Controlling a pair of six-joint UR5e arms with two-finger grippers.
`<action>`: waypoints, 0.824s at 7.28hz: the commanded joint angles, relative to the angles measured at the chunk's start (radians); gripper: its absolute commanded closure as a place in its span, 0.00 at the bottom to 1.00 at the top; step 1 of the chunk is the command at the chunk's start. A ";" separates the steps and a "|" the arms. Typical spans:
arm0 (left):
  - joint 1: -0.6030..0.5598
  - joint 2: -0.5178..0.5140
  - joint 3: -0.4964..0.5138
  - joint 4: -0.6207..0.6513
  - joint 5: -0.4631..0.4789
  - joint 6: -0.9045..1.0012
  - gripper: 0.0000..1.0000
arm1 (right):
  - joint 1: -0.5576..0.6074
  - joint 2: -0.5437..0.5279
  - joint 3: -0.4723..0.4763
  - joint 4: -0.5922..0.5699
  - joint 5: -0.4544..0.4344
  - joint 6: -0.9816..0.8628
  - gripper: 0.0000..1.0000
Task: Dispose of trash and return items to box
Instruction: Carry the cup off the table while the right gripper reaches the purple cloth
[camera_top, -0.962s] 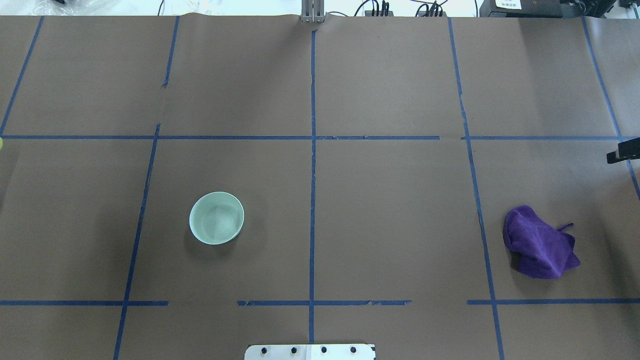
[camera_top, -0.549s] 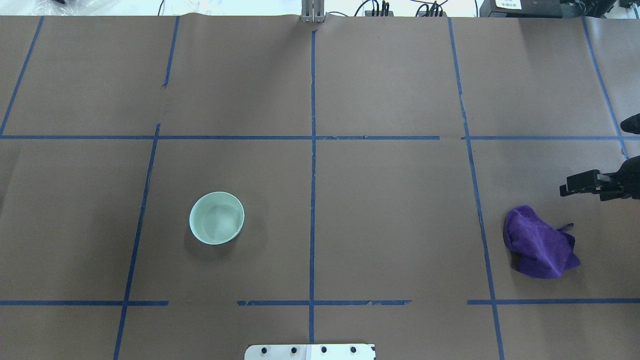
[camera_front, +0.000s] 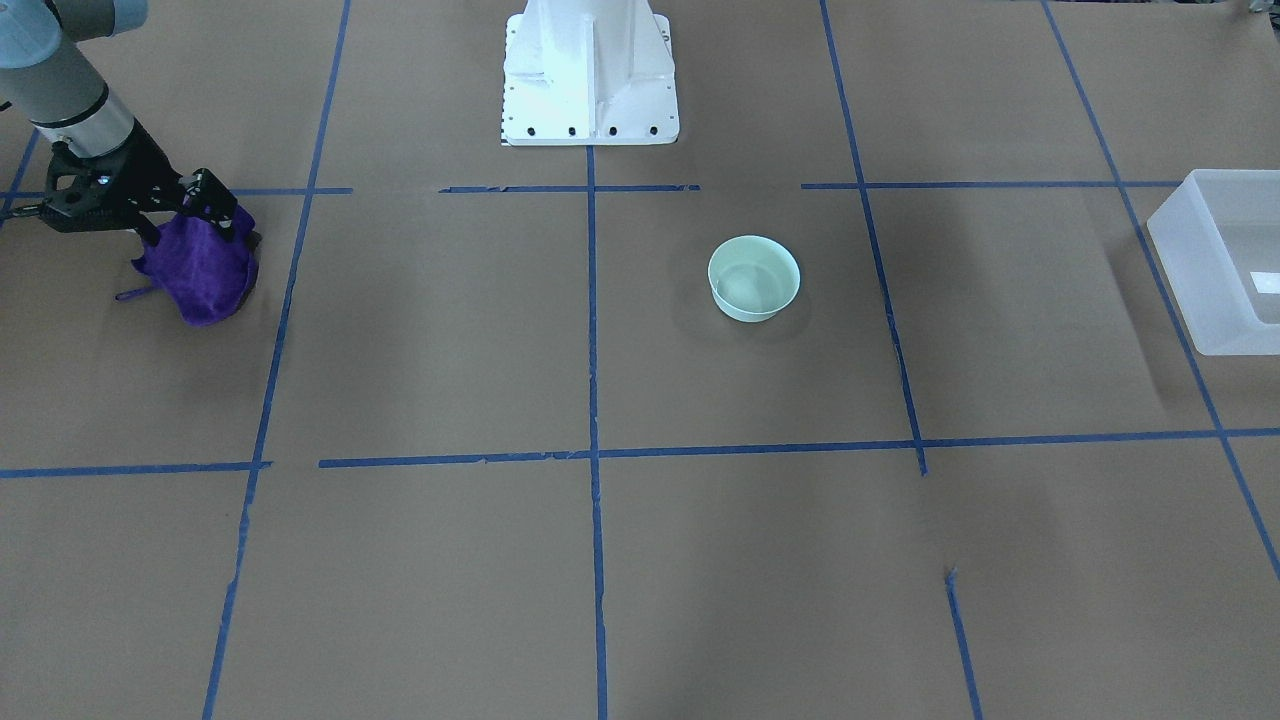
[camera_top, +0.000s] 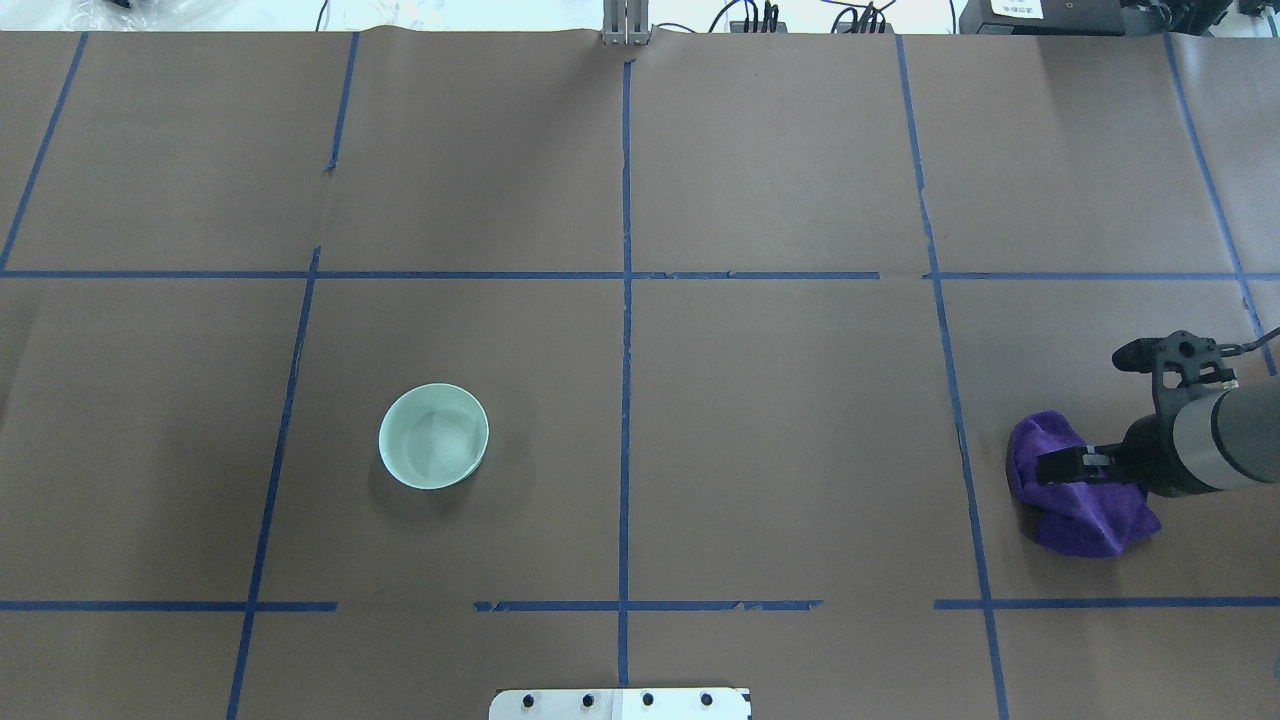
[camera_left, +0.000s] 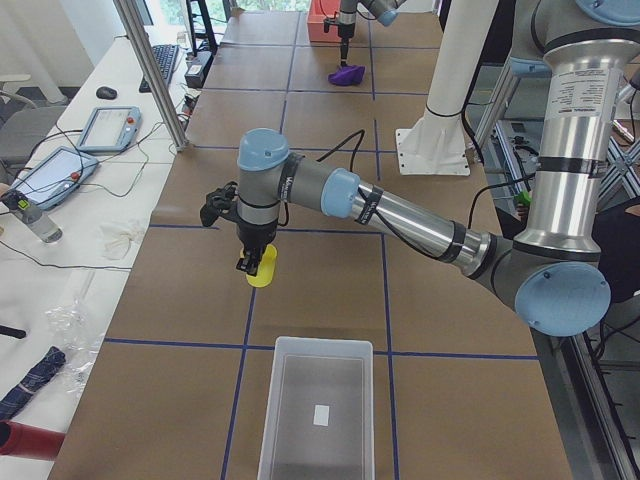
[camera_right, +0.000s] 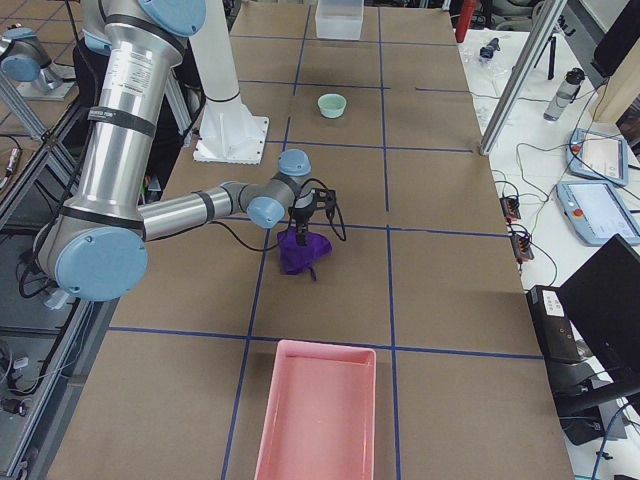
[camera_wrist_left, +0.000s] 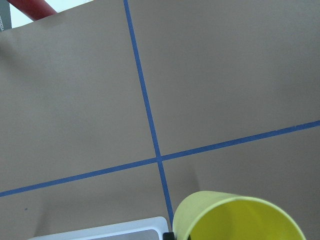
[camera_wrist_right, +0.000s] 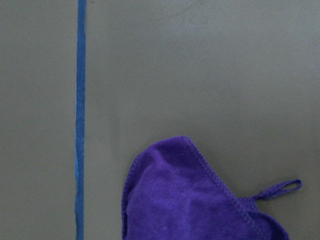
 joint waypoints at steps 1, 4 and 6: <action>-0.016 -0.007 0.022 0.001 0.000 0.035 1.00 | -0.070 0.002 -0.001 -0.003 -0.024 0.012 0.00; -0.045 -0.035 0.094 -0.002 0.000 0.078 1.00 | -0.076 -0.013 -0.004 -0.037 -0.024 0.007 0.12; -0.077 -0.043 0.152 -0.008 -0.001 0.138 1.00 | -0.068 -0.031 -0.001 -0.037 -0.017 -0.005 0.94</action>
